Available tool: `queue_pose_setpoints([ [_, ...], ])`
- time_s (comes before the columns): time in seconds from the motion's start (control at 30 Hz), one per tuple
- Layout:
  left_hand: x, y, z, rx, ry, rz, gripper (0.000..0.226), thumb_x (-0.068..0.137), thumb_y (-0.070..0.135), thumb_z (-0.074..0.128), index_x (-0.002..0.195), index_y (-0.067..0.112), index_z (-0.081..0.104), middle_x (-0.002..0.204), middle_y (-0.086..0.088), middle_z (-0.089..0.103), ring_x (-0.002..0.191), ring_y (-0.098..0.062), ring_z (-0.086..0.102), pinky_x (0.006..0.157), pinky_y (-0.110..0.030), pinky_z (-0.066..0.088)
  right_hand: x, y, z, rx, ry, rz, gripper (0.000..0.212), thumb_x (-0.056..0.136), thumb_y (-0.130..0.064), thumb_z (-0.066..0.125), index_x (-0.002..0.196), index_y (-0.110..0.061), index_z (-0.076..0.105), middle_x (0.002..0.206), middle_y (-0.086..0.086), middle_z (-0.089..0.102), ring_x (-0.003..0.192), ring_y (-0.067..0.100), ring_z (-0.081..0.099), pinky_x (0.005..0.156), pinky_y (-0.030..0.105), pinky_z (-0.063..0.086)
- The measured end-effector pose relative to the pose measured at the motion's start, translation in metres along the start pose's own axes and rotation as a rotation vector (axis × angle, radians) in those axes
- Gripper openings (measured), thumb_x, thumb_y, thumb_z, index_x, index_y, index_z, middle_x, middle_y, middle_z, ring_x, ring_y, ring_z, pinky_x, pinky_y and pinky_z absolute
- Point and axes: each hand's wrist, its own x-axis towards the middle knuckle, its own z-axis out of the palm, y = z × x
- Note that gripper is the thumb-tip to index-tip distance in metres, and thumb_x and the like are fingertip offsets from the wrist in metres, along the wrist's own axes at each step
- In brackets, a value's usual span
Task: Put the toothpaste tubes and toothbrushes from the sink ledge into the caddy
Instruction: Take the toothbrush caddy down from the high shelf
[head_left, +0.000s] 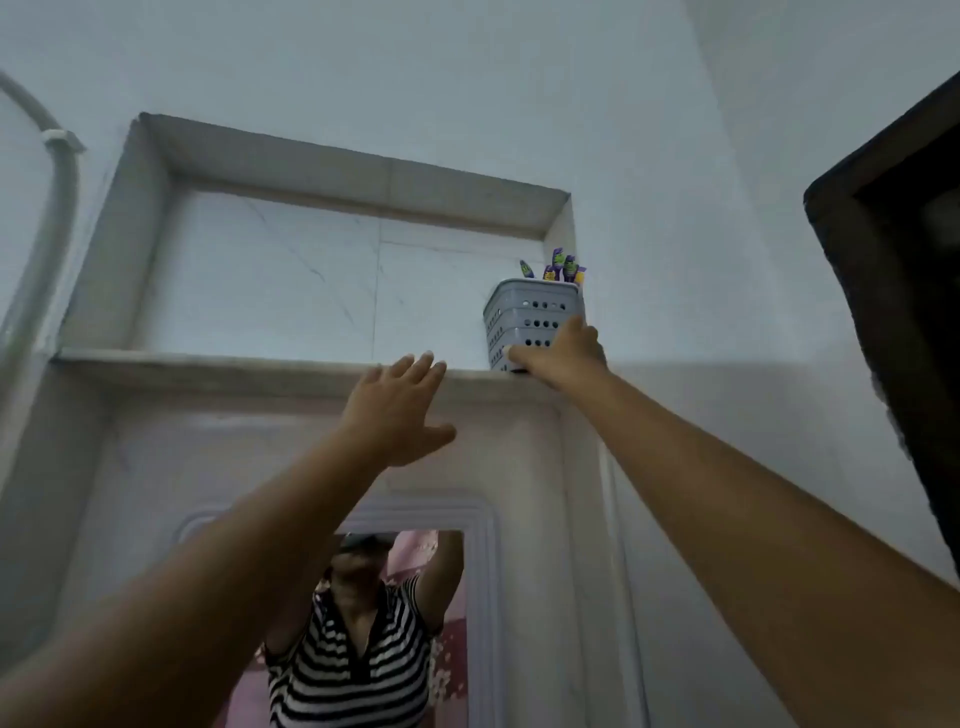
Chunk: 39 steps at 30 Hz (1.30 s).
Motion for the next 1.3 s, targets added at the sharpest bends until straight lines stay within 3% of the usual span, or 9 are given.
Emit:
queue_pose_setpoints([
  [0.27, 0.000, -0.001, 0.029, -0.078, 0.084, -0.032, 0.093, 0.087, 0.056, 0.050, 0.156, 0.024, -0.004, 0.167, 0.000, -0.002, 0.154, -0.022, -0.008, 0.125, -0.046, -0.004, 0.026, -0.002, 0.027, -0.005, 0.057, 0.065, 0.128, 0.054, -0.057, 0.080, 0.145, -0.017, -0.001, 0.140, 0.019, 0.029, 0.126, 0.037, 0.037, 0.101, 0.052, 0.041],
  [0.53, -0.012, -0.010, -0.021, -0.738, -0.153, -0.115, 0.084, 0.085, 0.065, 0.047, 0.155, 0.030, 0.016, 0.165, 0.003, 0.016, 0.152, -0.016, 0.012, 0.121, -0.040, 0.013, 0.025, -0.014, 0.003, 0.708, -0.082, 0.140, 0.122, 0.030, -0.063, 0.075, 0.134, -0.020, 0.030, 0.127, 0.011, 0.056, 0.104, 0.031, 0.062, 0.087, 0.049, 0.057],
  [0.67, -0.038, -0.015, -0.035, -1.048, -0.038, -0.167, 0.083, 0.082, 0.077, 0.040, 0.152, 0.038, 0.021, 0.163, 0.008, 0.022, 0.148, -0.015, 0.024, 0.116, -0.040, 0.019, -0.014, -0.018, -0.032, 0.901, -0.404, 0.025, 0.073, 0.054, -0.045, 0.077, 0.119, -0.018, 0.059, 0.105, 0.009, 0.074, 0.081, 0.023, 0.074, 0.061, 0.035, 0.060],
  [0.8, -0.057, -0.013, -0.035, -1.462, 0.038, -0.325, 0.069, 0.068, 0.083, 0.050, 0.127, 0.048, 0.052, 0.132, 0.022, 0.059, 0.116, -0.001, 0.058, 0.113, -0.043, 0.034, -0.076, 0.006, -0.038, 0.952, -0.603, -0.122, 0.029, 0.059, -0.031, 0.070, 0.088, -0.023, 0.072, 0.086, 0.001, 0.073, 0.082, 0.020, 0.065, 0.077, 0.038, 0.051],
  [0.9, -0.098, 0.012, -0.018, -1.508, 0.011, -0.284, 0.048, 0.083, 0.057, 0.046, 0.119, 0.030, 0.061, 0.109, 0.017, 0.073, 0.097, -0.001, 0.067, 0.086, -0.028, 0.054, -0.128, 0.042, -0.004, 0.987, -0.742, -0.105, 0.054, 0.048, -0.017, 0.075, 0.102, -0.018, 0.067, 0.098, 0.001, 0.072, 0.096, 0.022, 0.066, 0.083, 0.043, 0.052],
  [1.0, -0.160, 0.040, 0.029, -1.523, -0.038, -0.435, 0.042, 0.068, 0.067, 0.066, 0.097, 0.037, 0.064, 0.079, 0.024, 0.076, 0.077, 0.003, 0.072, 0.058, -0.012, 0.054, -0.193, 0.092, 0.042, 0.975, -0.870, -0.058, 0.099, 0.042, -0.003, 0.086, 0.131, -0.016, 0.046, 0.127, 0.019, 0.060, 0.115, 0.040, 0.059, 0.088, 0.060, 0.053],
  [1.07, -0.217, 0.056, 0.060, -1.575, -0.101, -0.485, 0.057, 0.055, 0.075, 0.073, 0.103, 0.047, 0.064, 0.094, 0.028, 0.075, 0.090, 0.005, 0.071, 0.065, -0.012, 0.056, -0.244, 0.125, 0.063, 1.012, -0.930, -0.001, 0.103, 0.046, -0.001, 0.089, 0.136, -0.019, 0.042, 0.132, 0.018, 0.056, 0.120, 0.038, 0.055, 0.093, 0.061, 0.051],
  [1.17, -0.314, 0.091, 0.091, -1.682, -0.301, -0.539, 0.052, 0.084, 0.044, 0.064, 0.132, 0.044, 0.045, 0.118, 0.035, 0.065, 0.111, 0.011, 0.061, 0.081, -0.009, 0.052, -0.323, 0.170, 0.083, 1.052, -1.007, 0.078, 0.089, 0.054, 0.000, 0.084, 0.133, -0.019, 0.048, 0.128, 0.012, 0.063, 0.120, 0.028, 0.057, 0.093, 0.048, 0.054],
  [1.3, -0.416, 0.123, 0.133, -1.595, -0.591, -0.655, 0.059, 0.093, 0.013, 0.061, 0.146, 0.024, 0.038, 0.147, 0.009, 0.052, 0.136, -0.008, 0.048, 0.108, -0.030, 0.046, -0.420, 0.243, 0.110, 0.900, -1.021, 0.236, 0.105, 0.046, 0.006, 0.085, 0.137, -0.017, 0.038, 0.126, 0.007, 0.063, 0.118, 0.017, 0.059, 0.083, 0.025, 0.055],
])
